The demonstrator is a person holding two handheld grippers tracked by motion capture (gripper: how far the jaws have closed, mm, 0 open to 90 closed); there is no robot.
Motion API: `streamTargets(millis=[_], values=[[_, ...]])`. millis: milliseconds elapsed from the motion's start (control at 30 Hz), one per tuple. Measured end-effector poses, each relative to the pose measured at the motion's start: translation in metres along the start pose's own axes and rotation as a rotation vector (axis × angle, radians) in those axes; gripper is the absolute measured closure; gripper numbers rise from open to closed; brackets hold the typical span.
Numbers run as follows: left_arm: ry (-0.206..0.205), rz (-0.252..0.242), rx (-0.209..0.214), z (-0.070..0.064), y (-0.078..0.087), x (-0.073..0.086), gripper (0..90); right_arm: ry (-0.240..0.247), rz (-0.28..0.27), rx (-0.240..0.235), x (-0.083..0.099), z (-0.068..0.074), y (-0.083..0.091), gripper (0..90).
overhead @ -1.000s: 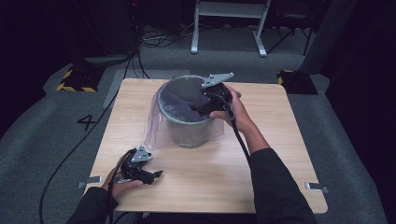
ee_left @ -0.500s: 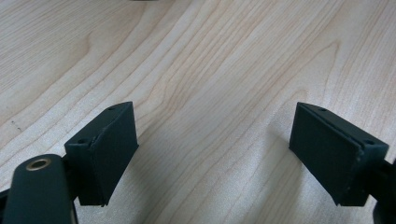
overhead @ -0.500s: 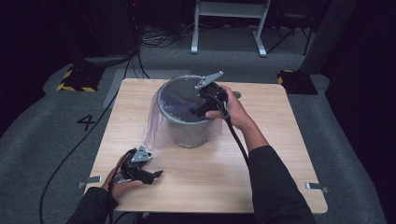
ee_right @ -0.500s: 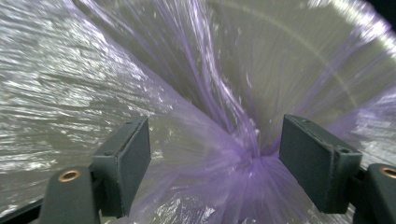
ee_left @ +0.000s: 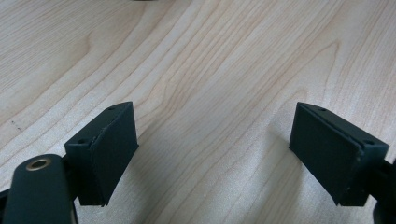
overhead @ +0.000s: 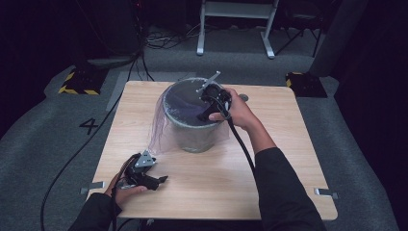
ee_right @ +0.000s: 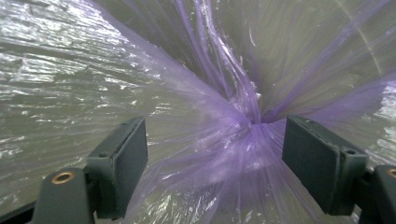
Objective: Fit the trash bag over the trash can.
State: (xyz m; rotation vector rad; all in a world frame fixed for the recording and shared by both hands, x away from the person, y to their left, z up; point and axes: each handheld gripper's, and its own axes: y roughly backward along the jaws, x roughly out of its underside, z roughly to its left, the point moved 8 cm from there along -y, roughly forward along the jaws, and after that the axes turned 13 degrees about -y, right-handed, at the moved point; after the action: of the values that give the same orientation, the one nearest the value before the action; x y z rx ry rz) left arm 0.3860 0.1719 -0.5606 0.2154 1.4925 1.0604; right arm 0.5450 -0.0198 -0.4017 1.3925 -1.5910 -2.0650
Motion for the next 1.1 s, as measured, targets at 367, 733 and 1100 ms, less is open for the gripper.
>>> streamTargets(millis=[367, 733, 1100], values=[[0.0, 0.0, 0.0, 0.0, 0.0, 0.0, 14.6, -0.01, -0.065, 0.008, -0.002, 0.0, 0.005, 22.5], [0.0, 0.0, 0.0, 0.0, 0.0, 0.0, 14.6, -0.022, -0.179, -0.011, -0.003, -0.002, 0.027, 21.8], [0.0, -0.001, 0.0, 0.0, 0.0, 0.0, 14.6, -0.077, -0.266, -0.026, 0.006, -0.01, 0.044, 18.6]])
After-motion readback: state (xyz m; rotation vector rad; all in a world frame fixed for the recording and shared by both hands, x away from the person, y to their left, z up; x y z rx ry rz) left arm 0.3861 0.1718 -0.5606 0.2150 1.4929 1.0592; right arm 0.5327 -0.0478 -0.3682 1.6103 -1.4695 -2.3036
